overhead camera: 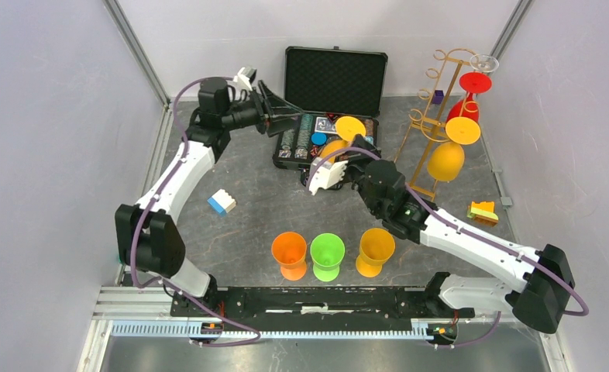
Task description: Place the wine glass upside down on the wine glass rack
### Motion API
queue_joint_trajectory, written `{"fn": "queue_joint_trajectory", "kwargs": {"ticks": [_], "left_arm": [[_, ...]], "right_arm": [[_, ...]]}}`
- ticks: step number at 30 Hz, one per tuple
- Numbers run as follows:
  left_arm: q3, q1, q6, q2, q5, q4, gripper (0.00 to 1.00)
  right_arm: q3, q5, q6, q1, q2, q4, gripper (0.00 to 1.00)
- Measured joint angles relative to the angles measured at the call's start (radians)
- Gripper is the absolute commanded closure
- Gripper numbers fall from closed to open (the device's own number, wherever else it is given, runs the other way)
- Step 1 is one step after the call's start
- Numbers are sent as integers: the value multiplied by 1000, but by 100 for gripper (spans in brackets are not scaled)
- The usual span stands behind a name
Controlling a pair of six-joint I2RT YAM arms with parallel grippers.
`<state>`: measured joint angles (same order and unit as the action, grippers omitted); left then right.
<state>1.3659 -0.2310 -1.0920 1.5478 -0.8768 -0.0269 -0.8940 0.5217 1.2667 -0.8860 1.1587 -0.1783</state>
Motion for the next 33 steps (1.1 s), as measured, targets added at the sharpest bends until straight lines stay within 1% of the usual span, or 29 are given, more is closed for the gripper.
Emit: {"fn": "queue_joint_trajectory", "kwargs": {"ticks": [2,6,9,10,11,14,17,19,21,24,25,26,29,31,33], "left_arm": [[0,-32,-35,19,-26,38,43],[1,-95,-83,50,-74,93,45],[22,-127,-75,62,-94,51,46],[40,-139,-60,68,-95,13,47],[60,-149,-40,74,-95,-25,50],[99,-175,5,82,-93,-103,62],[104,-192,32,82,-92,-142,69],[104,-198,42,86,-91,-167,79],[105,-199,48,93,-90,-175,83],[106,-199,50,107,-85,-181,83],[106,-199,50,112,-84,-181,80],[106,-199,50,116,-81,-182,73],[106,-199,55,119,-55,-195,68],[106,-202,56,119,-35,-207,66],[106,-203,56,122,-13,-204,68]], "right_arm": [[8,-7,20,-19,2,0,100],[12,-28,54,-38,3,3,100],[12,-29,77,-47,5,3,100],[12,-29,85,-50,6,3,100],[12,-29,93,-51,8,3,100],[12,-29,110,-57,13,7,100],[12,-28,121,-60,17,11,100],[12,-29,125,-60,17,11,100],[12,-29,127,-61,17,11,100],[12,-33,126,-61,17,11,100],[14,-33,127,-61,17,14,100],[18,-33,127,-61,17,15,100],[25,-35,126,-61,17,16,100],[26,-41,126,-61,17,16,100],[26,-51,126,-61,16,16,100]]}}
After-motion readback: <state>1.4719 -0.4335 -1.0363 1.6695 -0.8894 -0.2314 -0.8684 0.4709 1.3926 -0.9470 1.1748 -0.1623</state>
